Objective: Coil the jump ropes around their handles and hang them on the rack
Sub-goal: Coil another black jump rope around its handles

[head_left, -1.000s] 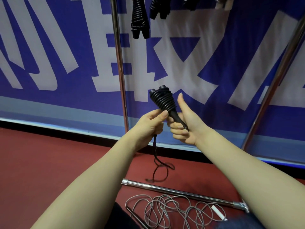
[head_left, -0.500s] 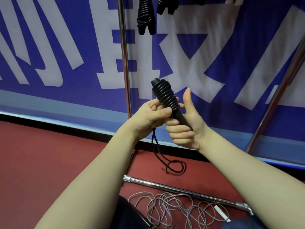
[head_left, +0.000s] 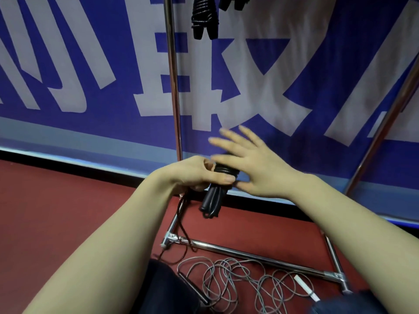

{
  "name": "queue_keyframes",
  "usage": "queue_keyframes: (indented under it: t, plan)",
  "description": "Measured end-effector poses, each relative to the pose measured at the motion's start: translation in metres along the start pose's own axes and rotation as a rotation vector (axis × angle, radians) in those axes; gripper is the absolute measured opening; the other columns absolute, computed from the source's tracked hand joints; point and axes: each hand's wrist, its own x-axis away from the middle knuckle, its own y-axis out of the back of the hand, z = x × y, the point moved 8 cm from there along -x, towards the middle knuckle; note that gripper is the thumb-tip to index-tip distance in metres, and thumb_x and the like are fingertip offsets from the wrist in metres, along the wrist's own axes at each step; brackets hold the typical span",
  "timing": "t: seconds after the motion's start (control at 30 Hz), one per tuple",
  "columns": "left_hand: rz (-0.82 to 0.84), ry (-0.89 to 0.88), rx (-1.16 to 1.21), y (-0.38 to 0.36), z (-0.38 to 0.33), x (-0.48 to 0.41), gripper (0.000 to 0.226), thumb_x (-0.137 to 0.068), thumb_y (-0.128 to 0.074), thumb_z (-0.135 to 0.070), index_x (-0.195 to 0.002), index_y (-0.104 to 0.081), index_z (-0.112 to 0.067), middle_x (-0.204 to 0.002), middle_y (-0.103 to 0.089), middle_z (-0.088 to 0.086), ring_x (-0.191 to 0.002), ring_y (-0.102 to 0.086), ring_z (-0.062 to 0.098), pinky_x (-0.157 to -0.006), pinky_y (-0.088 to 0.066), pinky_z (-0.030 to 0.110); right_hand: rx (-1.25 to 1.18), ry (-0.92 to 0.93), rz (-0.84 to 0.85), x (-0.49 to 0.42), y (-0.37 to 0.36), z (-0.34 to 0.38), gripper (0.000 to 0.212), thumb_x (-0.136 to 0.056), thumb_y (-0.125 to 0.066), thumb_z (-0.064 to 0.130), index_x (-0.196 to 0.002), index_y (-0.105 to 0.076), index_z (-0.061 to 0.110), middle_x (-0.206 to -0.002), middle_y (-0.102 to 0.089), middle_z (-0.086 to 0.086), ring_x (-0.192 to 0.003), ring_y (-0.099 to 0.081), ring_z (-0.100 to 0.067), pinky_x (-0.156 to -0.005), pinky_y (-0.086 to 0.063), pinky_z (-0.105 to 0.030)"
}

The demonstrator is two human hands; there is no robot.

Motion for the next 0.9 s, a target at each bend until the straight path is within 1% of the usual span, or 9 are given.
queue_keyframes:
  t: [0.07, 0.1, 0.17, 0.3, 0.37, 0.43, 0.6, 0.77, 0.9]
  plan:
    - [0.063, 0.062, -0.096, -0.007, 0.003, 0.001, 0.053, -0.061, -0.085, -0.056, -0.066, -0.055, -0.013, -0.046, -0.035, -0.001, -0.04, -0.026, 0.011, -0.043, -0.019, 0.023, -0.097, 0.012, 0.021, 0.001, -0.004, 0.007, 0.036, -0.075, -0.071, 0.026, -0.109, -0.064, 0.015, -0.113, -0.066, 0.0, -0.115, -0.059, -0.026, -0.107, -0.041, -0.044]
    - [0.065, 0.099, -0.128, -0.007, 0.004, 0.002, 0.059, -0.062, -0.083, -0.061, -0.065, -0.051, -0.012, -0.043, -0.034, -0.001, -0.037, -0.027, 0.012, -0.041, -0.022, 0.022, -0.139, -0.035, 0.03, 0.002, -0.005, 0.007, 0.025, -0.076, -0.07, 0.029, -0.095, -0.061, 0.015, -0.093, -0.066, 0.003, -0.091, -0.062, -0.024, -0.088, -0.052, -0.041]
    - [0.072, 0.15, -0.153, -0.008, 0.005, 0.007, 0.064, -0.063, -0.077, -0.07, -0.069, -0.051, -0.011, -0.042, -0.038, -0.001, -0.035, -0.034, 0.011, -0.04, -0.03, 0.018, -0.222, -0.168, 0.071, 0.006, -0.012, 0.007, 0.032, -0.071, -0.072, 0.031, -0.081, -0.046, 0.015, -0.073, -0.059, 0.004, -0.064, -0.052, -0.022, -0.059, -0.047, -0.039]
    - [0.023, 0.139, -0.212, 0.0, 0.002, 0.009, 0.07, -0.056, -0.057, -0.085, -0.065, -0.068, -0.016, -0.066, -0.066, 0.004, -0.059, -0.058, 0.018, -0.067, -0.046, 0.028, -0.591, -0.337, 0.058, 0.011, -0.016, 0.011, 0.03, -0.063, -0.073, 0.021, -0.082, -0.051, 0.017, -0.074, -0.059, 0.006, -0.066, -0.056, -0.013, -0.058, -0.046, -0.035]
    - [0.009, 0.121, -0.021, 0.003, 0.005, 0.008, 0.068, -0.081, -0.053, -0.073, -0.061, -0.066, -0.01, -0.059, -0.06, 0.009, -0.048, -0.047, 0.02, -0.06, -0.033, 0.03, -0.694, -0.393, 0.003, 0.012, -0.009, 0.009, 0.032, -0.061, -0.072, 0.02, -0.081, -0.048, 0.027, -0.072, -0.059, 0.01, -0.063, -0.054, -0.007, -0.057, -0.043, -0.025]
    - [0.036, 0.052, 0.278, -0.001, -0.004, 0.01, 0.058, -0.104, -0.036, -0.042, -0.065, -0.052, -0.002, -0.043, -0.051, 0.003, -0.028, -0.028, 0.005, -0.042, -0.021, 0.02, -0.802, -0.514, -0.064, 0.014, -0.005, 0.0, 0.033, -0.059, -0.068, 0.022, -0.082, -0.044, 0.023, -0.074, -0.062, -0.001, -0.059, -0.049, -0.011, -0.056, -0.041, -0.029]
    - [0.015, -0.042, 0.421, -0.002, -0.022, 0.01, 0.049, -0.082, -0.046, -0.052, -0.079, -0.053, -0.004, -0.048, -0.051, -0.005, -0.024, -0.019, 0.002, -0.034, -0.012, 0.012, -1.262, -0.645, -0.224, 0.013, -0.001, -0.01, 0.073, -0.073, -0.061, -0.018, -0.127, -0.05, 0.03, -0.077, -0.068, -0.005, -0.057, -0.054, -0.021, -0.051, -0.046, -0.031]
    - [-0.17, -0.165, 0.531, 0.014, -0.024, 0.005, 0.019, -0.096, -0.055, -0.025, -0.084, -0.054, -0.01, -0.07, -0.051, -0.001, -0.037, -0.03, 0.0, -0.034, -0.022, 0.011, -1.372, -0.805, -0.301, 0.019, 0.0, -0.025, 0.039, -0.076, -0.058, -0.018, -0.106, -0.065, 0.005, -0.067, -0.061, -0.016, -0.049, -0.055, -0.024, -0.045, -0.041, -0.023]
    - [-0.235, -0.21, 0.222, 0.021, -0.025, 0.005, 0.012, -0.098, -0.055, -0.018, -0.096, -0.063, -0.008, -0.069, -0.06, -0.004, -0.06, -0.052, 0.006, -0.059, -0.046, 0.016, -1.353, -0.855, -0.222, 0.026, -0.003, -0.031, 0.028, -0.073, -0.061, -0.014, -0.095, -0.068, 0.002, -0.068, -0.06, -0.022, -0.053, -0.053, -0.027, -0.047, -0.04, -0.026]
